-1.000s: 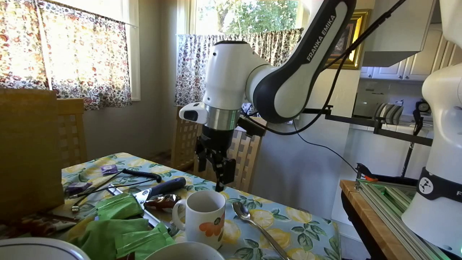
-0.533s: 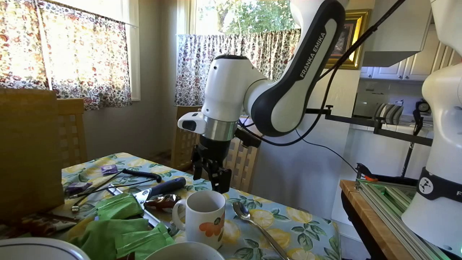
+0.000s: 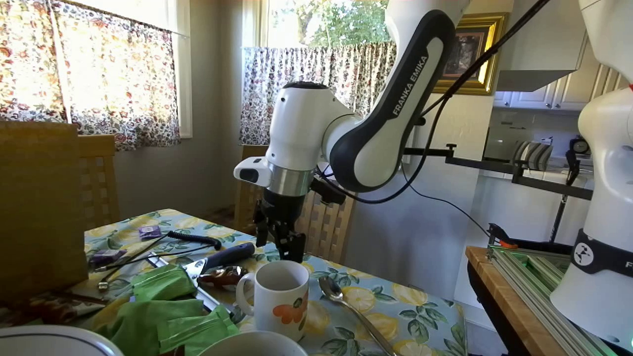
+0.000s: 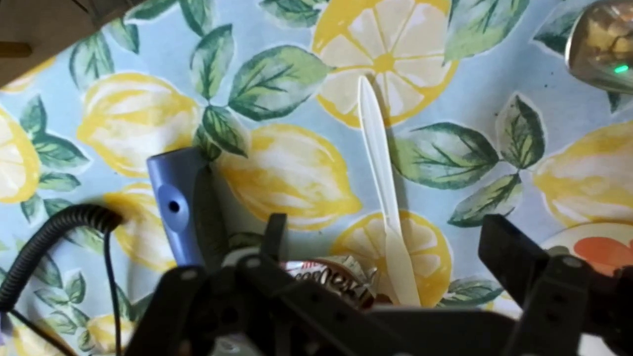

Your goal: Use the plastic knife to stir the contents of the small white bowl

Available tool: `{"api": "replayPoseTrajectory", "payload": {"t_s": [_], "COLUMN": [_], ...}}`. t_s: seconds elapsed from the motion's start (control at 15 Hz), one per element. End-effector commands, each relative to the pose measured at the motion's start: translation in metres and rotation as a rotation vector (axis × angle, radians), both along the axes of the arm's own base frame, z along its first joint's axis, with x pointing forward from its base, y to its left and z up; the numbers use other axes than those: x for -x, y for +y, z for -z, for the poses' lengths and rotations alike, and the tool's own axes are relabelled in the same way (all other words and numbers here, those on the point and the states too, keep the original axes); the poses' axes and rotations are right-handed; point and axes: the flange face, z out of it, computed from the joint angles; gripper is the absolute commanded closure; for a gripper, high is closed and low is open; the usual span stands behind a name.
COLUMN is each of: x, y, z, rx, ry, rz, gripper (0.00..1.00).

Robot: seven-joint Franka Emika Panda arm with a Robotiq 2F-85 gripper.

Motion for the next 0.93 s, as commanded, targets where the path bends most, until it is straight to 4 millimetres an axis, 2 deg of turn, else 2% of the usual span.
{"api": "replayPoseTrajectory", "payload": {"t_s": [0.0, 0.47, 0.87], "x": [-0.014, -0.022, -0.026], "y": [-0.001, 0.017, 0.013], "z": [0.013, 0.02, 0.024], "rx": [0.015, 0.014, 0.017], "ry": [0.01, 0.023, 0.034], "rz": [-0.062, -0.15, -0.157], "gripper": [0.0, 0.0, 0.0]}}
